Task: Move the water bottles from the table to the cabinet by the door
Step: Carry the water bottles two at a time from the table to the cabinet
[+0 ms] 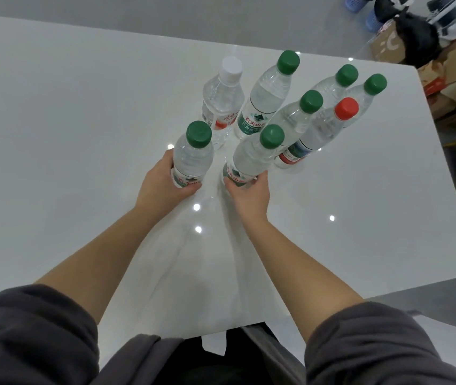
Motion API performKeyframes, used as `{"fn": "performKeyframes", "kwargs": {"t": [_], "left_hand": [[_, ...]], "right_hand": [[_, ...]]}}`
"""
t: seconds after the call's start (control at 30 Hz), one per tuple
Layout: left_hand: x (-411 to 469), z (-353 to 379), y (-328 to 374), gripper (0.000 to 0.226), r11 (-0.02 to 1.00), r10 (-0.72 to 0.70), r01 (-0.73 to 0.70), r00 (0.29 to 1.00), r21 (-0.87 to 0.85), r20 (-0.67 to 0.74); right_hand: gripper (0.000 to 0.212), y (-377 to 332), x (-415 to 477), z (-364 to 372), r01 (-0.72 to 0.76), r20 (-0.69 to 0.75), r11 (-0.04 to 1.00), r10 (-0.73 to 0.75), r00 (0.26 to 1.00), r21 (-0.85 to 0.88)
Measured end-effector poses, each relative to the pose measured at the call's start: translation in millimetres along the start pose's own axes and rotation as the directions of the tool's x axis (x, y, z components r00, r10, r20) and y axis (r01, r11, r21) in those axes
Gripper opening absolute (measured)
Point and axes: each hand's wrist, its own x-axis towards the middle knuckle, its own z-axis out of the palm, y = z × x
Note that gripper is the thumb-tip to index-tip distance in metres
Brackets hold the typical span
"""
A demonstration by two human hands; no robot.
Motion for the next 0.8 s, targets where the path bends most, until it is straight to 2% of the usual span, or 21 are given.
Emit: {"fn": "performKeyframes", "kwargs": {"t": [0.07, 0.17, 0.33, 0.47, 0.63, 0.8], "left_hand": [[-0.3, 3.2, -0.3, 0.07, 0.999, -0.008, 0.008, 1.0, -0.035, 0.007], [1.3, 9.2, 0.0, 0.074, 0.997, -0.046, 0.046, 0.999, -0.055, -0.001], [-2.2, 15.2, 4.1, 0.059, 0.993, -0.102, 0.101, 0.995, -0.054, -0.015], [-23.8, 24.8, 9.4, 0.064, 0.996, -0.068, 0.069, 0.998, -0.065, 0.011], [-50.0, 57.0, 34.7, 0.067, 0.996, -0.018, 0.028, 0.992, -0.079, 0.122], [-82.3, 114.1, 69.8, 0.065, 0.995, 0.081, -0.058, 0.94, -0.076, 0.332]], "right_hand": [[0.06, 4.4, 0.2, -0.5, 0.041, 0.016, 0.999, -0.041, 0.999, 0.012], [0.067, 1.8, 6.0, 4.2, 0.02, 0.059, 1.0, -0.021, 0.998, 0.012], [0.06, 6.2, 3.4, -4.9, 0.016, 0.084, 1.0, -0.017, 0.996, 0.014], [0.058, 27.9, -14.2, -30.4, -0.019, 0.069, 0.999, 0.015, 0.998, 0.051], [0.055, 53.5, -39.8, -86.9, -0.078, 0.033, 0.993, 0.075, 0.997, 0.087], [0.055, 83.4, -79.3, -157.0, -0.128, -0.11, 0.981, 0.145, 0.983, 0.148]]}}
